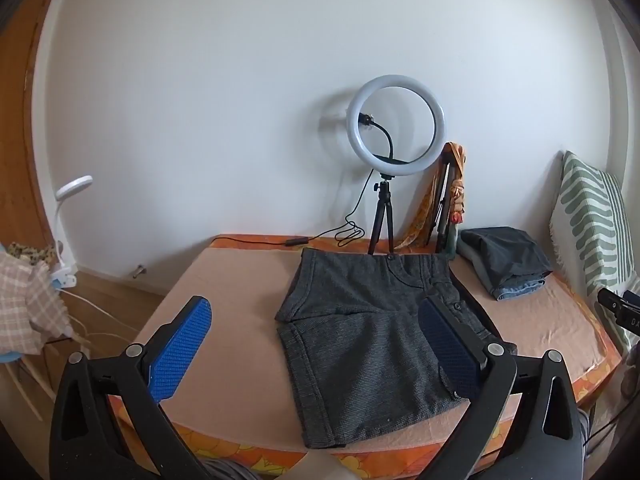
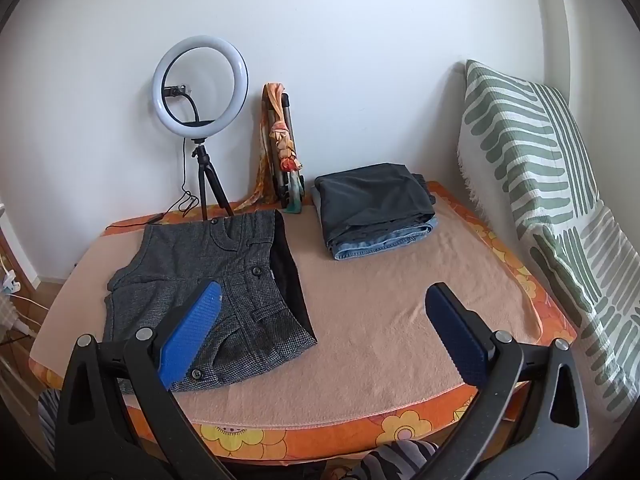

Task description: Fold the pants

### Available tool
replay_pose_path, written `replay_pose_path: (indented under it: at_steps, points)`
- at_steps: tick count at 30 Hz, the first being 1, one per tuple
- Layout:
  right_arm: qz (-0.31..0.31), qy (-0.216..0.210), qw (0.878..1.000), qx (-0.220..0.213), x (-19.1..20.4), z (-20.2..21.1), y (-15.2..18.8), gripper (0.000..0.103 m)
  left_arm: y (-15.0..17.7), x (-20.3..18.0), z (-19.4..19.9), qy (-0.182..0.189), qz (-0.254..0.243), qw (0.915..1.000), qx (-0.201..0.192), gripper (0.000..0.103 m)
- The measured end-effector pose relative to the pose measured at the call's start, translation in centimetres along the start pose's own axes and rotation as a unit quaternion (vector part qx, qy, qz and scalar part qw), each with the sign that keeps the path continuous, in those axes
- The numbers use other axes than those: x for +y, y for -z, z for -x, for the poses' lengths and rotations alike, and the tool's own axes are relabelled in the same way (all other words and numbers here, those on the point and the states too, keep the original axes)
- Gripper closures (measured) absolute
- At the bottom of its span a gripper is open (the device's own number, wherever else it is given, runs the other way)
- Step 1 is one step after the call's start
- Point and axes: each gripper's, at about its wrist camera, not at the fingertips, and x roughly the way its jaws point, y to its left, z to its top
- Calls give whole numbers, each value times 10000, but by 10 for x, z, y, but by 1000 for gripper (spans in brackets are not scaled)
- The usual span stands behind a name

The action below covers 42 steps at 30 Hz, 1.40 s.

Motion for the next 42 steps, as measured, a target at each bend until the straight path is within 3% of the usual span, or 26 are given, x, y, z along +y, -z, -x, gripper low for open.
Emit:
replay_pose_path:
  at_steps: [42]
  points:
    - [1,-66,10000,17,3,-2,4,0,0,-3,-3,40,12,10000,77,0]
